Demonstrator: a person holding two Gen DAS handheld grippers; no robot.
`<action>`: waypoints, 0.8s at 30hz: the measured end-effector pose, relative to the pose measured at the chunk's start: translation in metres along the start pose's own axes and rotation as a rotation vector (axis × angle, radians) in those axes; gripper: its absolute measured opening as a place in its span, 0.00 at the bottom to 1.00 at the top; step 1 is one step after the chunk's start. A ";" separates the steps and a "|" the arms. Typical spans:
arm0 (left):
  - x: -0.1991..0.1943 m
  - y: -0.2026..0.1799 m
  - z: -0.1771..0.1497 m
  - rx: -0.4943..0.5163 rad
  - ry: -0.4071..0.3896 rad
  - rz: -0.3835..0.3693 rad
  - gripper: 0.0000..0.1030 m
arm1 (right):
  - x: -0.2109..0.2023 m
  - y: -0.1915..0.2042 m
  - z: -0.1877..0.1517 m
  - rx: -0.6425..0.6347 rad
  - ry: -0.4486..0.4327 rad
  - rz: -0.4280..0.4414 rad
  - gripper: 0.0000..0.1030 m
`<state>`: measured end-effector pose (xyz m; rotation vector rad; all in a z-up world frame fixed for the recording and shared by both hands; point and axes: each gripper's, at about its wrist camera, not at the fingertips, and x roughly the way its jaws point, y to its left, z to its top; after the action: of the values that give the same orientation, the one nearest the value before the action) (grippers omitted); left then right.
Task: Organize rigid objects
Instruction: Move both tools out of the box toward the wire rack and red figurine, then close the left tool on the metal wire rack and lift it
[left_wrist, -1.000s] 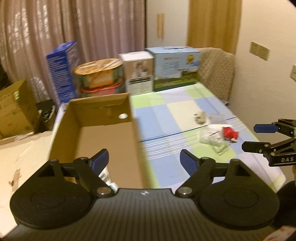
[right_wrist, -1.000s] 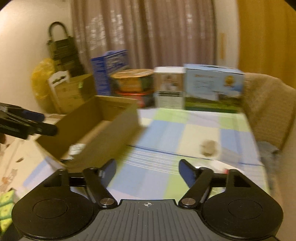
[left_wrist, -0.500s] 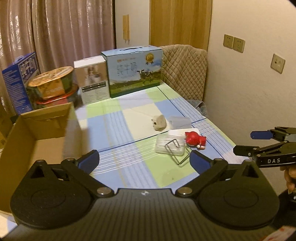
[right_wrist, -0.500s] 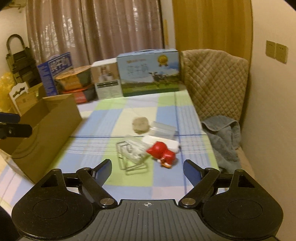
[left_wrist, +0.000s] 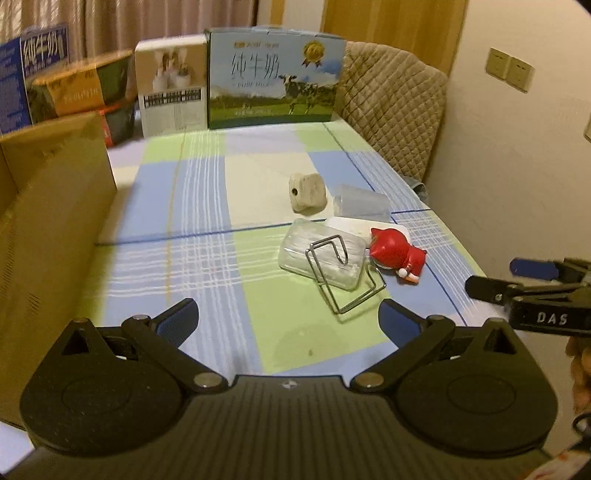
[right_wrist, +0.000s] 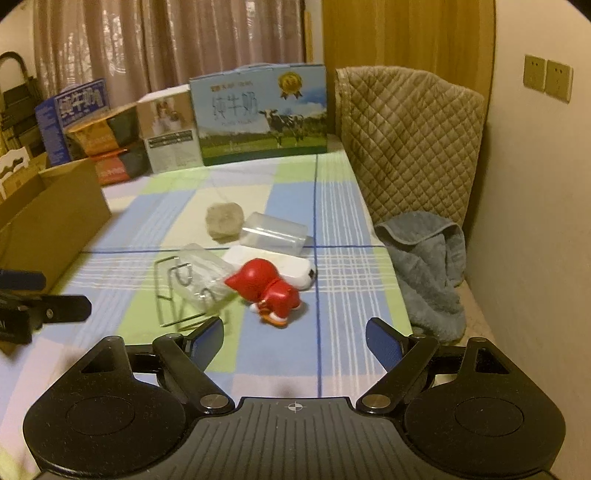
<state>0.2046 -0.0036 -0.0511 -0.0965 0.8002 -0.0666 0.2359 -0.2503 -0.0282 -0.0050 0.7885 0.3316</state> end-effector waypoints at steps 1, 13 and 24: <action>0.007 -0.002 0.000 -0.012 0.006 -0.003 0.99 | 0.007 -0.002 0.000 0.013 0.011 0.006 0.79; 0.072 -0.034 0.003 -0.071 0.009 -0.040 0.92 | 0.049 -0.019 0.005 0.016 0.081 -0.005 0.59; 0.087 -0.026 0.000 -0.024 0.072 -0.074 0.47 | 0.054 -0.027 0.006 0.074 0.092 -0.055 0.59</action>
<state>0.2643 -0.0375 -0.1102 -0.1475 0.8691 -0.1310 0.2835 -0.2591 -0.0649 0.0275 0.8904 0.2513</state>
